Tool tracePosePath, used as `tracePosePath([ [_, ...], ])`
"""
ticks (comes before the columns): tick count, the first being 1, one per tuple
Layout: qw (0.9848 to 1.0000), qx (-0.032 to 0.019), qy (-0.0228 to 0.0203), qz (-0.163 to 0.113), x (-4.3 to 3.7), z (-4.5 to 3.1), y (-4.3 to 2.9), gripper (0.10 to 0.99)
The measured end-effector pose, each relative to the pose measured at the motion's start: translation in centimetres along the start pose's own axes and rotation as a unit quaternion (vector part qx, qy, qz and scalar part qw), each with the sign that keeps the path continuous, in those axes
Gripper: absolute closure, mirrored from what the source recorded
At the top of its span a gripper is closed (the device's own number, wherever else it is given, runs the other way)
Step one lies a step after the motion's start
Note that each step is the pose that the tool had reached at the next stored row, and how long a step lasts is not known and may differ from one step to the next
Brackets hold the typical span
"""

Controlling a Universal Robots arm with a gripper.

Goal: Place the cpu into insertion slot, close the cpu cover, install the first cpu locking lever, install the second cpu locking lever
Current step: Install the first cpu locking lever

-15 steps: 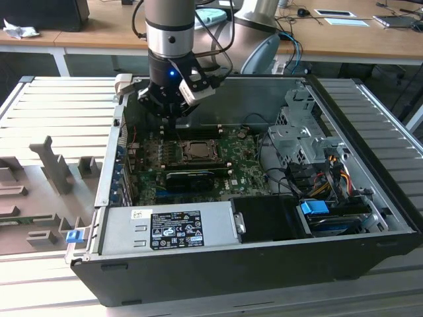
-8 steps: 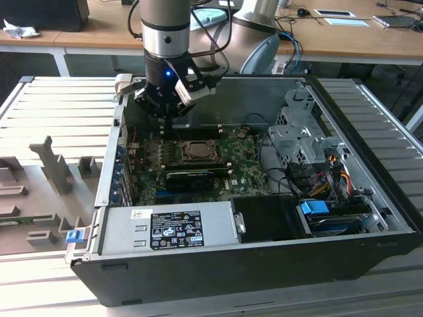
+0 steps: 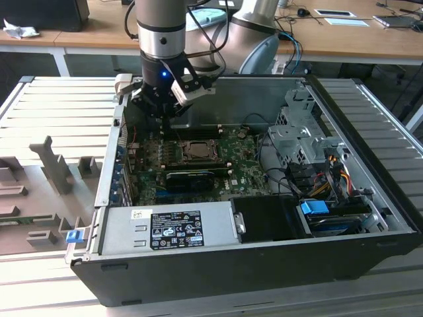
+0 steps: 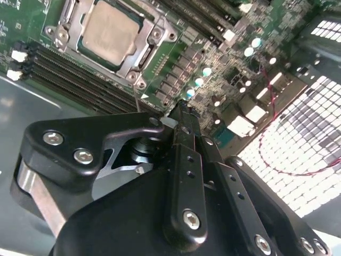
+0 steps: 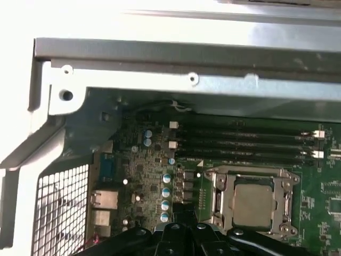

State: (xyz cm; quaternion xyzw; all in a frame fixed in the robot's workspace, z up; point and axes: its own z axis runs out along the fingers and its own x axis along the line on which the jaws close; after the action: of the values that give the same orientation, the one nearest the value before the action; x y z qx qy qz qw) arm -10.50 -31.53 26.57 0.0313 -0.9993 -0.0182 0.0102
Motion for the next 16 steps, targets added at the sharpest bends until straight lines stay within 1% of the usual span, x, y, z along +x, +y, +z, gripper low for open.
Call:
tracePosePath([
  [1,1.0000,-0.0001,0.0000,0.000,-0.01,0.11,0.17,0.980],
  [3,1.0000,-0.0007,-0.0001,0.000,0.00,0.47,0.75,0.980],
  [7,1.0000,-0.0011,-0.0001,0.000,0.10,0.67,1.53,0.980],
  [9,1.0000,-0.0017,-0.0002,0.000,0.08,0.78,2.13,0.980],
  [10,1.0000,-0.0018,-0.0002,0.000,0.07,0.80,2.30,0.980],
  [12,1.0000,-0.0018,-0.0002,0.000,0.04,0.81,2.39,0.980],
  [15,1.0000,-0.0018,-0.0002,0.000,-0.27,0.80,2.40,0.980],
  [16,1.0000,-0.0018,-0.0002,0.000,-0.49,0.79,2.39,0.980],
])
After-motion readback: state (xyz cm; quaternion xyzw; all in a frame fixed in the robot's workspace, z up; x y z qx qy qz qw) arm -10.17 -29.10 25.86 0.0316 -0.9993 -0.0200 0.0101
